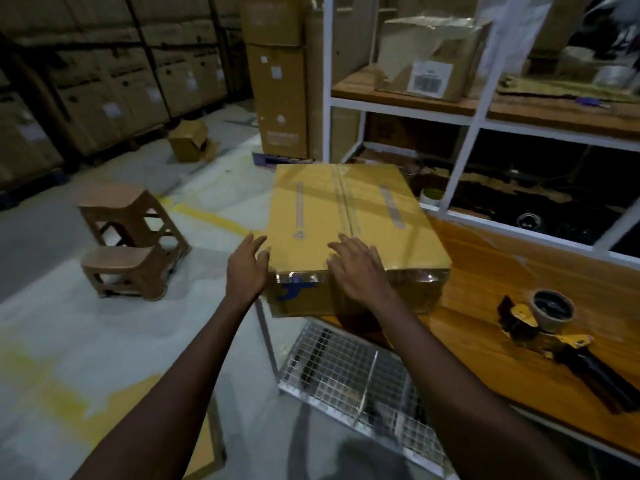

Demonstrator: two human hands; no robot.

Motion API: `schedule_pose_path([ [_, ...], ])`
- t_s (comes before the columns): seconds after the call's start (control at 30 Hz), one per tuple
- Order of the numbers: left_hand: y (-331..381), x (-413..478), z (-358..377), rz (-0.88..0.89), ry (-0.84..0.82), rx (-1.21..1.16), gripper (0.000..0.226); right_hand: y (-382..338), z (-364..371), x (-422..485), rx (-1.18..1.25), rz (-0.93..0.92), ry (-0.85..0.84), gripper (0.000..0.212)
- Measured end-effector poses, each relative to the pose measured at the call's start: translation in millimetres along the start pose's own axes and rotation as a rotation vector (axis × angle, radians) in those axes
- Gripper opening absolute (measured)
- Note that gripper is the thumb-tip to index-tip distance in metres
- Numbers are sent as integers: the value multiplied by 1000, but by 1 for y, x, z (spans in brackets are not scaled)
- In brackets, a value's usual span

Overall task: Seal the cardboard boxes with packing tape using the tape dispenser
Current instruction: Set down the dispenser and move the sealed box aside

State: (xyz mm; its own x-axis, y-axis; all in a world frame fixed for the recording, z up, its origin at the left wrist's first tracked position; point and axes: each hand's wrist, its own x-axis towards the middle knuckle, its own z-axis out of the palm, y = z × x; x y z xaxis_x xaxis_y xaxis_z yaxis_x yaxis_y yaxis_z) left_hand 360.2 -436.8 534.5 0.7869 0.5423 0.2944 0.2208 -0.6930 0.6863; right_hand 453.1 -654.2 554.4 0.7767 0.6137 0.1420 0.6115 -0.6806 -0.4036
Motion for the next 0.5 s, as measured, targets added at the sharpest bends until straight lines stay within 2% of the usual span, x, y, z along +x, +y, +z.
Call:
schedule_pose_path([
  [0.13,-37,-16,-7,-206,-112,-363,40,-29,18,16,-51,3,-71,46],
  [0.27,-52,-33,-8,-73,-159,-400,50,-42,28,23,-58,15,-113,42],
  [0.5,-71,-27,-3,143,-47,-337,43,-40,36,31,-23,21,-85,38],
])
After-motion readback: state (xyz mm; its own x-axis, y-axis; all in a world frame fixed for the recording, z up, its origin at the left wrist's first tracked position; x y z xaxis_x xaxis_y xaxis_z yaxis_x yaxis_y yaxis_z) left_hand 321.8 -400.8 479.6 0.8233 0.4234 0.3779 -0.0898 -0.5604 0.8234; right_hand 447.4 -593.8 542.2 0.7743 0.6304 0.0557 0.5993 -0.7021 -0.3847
